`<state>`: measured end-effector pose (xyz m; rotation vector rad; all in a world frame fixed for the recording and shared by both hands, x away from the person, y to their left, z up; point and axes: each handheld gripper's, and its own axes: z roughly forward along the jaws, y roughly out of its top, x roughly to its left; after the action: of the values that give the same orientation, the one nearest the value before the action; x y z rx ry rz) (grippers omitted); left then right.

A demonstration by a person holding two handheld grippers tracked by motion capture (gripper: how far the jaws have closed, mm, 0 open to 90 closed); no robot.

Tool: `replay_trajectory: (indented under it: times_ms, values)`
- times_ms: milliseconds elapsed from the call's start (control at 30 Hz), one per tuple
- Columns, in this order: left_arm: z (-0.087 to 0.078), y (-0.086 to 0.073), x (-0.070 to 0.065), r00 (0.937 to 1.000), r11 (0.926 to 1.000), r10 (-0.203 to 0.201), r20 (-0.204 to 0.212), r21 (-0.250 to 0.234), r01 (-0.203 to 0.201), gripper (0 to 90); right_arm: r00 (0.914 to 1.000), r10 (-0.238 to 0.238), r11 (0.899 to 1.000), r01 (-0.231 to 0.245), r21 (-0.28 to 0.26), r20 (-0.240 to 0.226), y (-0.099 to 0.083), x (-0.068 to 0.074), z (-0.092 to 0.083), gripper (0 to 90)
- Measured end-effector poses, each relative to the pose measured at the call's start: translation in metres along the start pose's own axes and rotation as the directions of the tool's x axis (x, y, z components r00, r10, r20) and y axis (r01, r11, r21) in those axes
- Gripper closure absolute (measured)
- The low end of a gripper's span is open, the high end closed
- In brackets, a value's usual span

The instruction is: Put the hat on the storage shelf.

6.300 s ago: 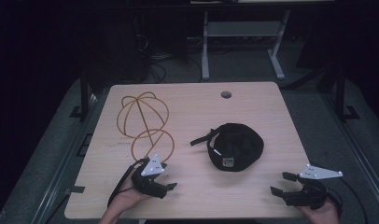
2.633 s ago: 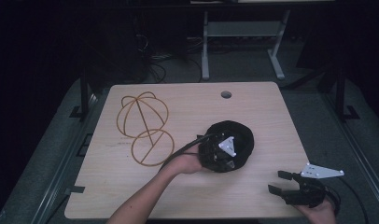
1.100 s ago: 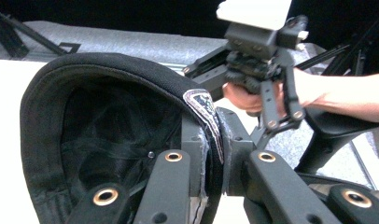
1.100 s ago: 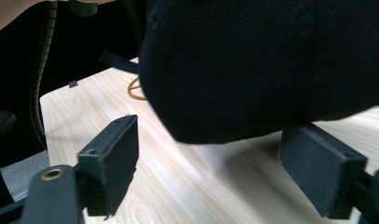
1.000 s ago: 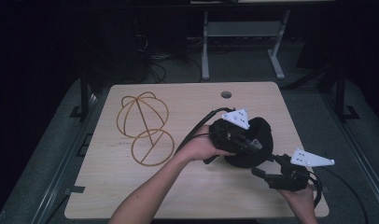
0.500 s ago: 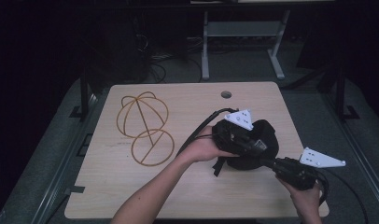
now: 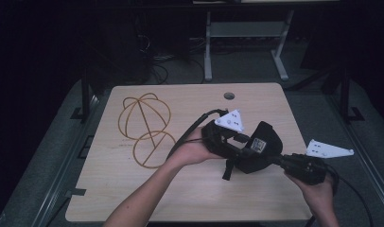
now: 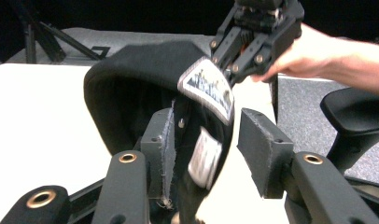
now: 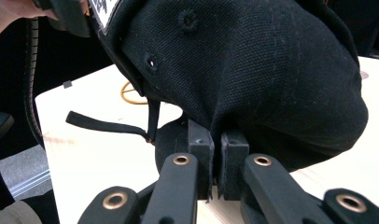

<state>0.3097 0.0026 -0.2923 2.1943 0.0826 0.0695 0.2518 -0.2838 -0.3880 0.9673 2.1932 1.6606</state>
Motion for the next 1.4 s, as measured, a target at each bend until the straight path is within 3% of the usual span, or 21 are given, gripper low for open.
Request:
replay_trajectory:
  times_ms: [333,833,1400]
  values:
    - [-0.019,-0.034,-0.005,0.9987,0.9994,-0.018,-0.048,0.028,0.019,52.0,0.9995,0.007,0.999,-0.006,0.032,-0.03,0.016,-0.006,-0.003,86.4]
    - [-0.031,-0.09,-0.019,0.9948,0.9976,-0.036,-0.095,0.055,0.042,50.4,0.9987,-0.008,0.997,0.012,0.074,-0.051,0.038,-0.012,0.008,86.3]
    - [-0.033,-0.137,-0.034,0.9919,0.9952,-0.038,-0.121,0.085,0.048,48.1,0.9935,-0.062,0.995,0.069,0.07,-0.095,0.097,-0.002,0.036,86.2]
